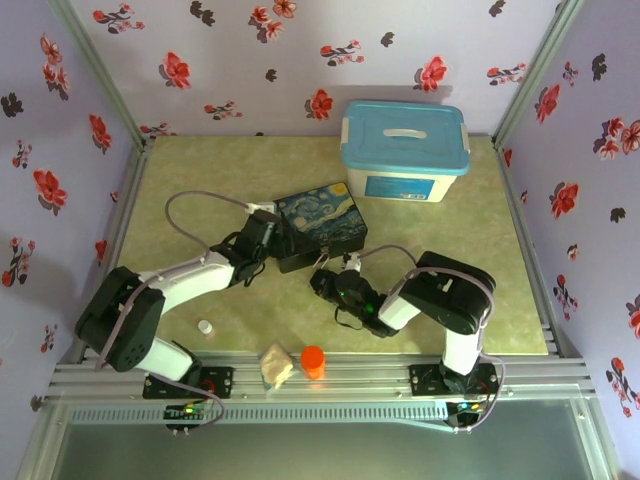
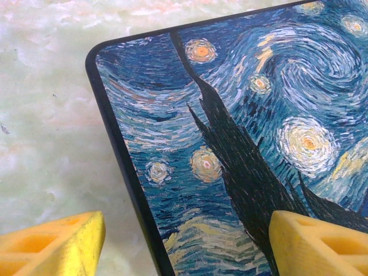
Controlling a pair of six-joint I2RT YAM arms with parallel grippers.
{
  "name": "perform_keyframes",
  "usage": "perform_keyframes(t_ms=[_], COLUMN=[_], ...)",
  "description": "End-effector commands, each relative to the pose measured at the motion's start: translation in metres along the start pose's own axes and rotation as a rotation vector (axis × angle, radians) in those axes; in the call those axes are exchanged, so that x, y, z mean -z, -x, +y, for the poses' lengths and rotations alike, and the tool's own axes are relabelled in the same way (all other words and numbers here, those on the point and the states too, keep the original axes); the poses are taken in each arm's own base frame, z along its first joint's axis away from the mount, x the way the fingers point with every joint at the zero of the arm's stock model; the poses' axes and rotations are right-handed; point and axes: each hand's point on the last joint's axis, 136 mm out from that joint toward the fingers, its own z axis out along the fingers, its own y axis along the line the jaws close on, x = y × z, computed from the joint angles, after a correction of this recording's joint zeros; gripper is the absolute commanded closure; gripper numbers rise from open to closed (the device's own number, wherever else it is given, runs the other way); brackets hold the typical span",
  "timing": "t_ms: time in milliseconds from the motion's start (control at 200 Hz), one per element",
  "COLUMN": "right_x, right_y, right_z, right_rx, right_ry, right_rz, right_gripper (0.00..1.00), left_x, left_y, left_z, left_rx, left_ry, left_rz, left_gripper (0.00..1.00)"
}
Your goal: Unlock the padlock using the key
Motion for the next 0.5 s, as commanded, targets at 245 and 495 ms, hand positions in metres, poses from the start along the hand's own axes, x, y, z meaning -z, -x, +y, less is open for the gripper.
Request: perform_keyframes(t_ms=[245,495], right_x=[-0.016,-0.013], right_y=[0.029,0.055], right_z=[-0.020,-0.019], right_rx=[-0.240,-0.222], right_ry=[0.055,0.028], right_rz=[-0.227,-0.282], right_gripper=[0.98,0.98], left_x=[-0.010,-0.008], left_y=[-0.062,-0.064], left_z=[0.034,0.036], left_rx=[-0.210,-0.247], left_ry=[0.121,0.116], left_rz=[0.122,0.119], left_gripper=[0.30,0.32])
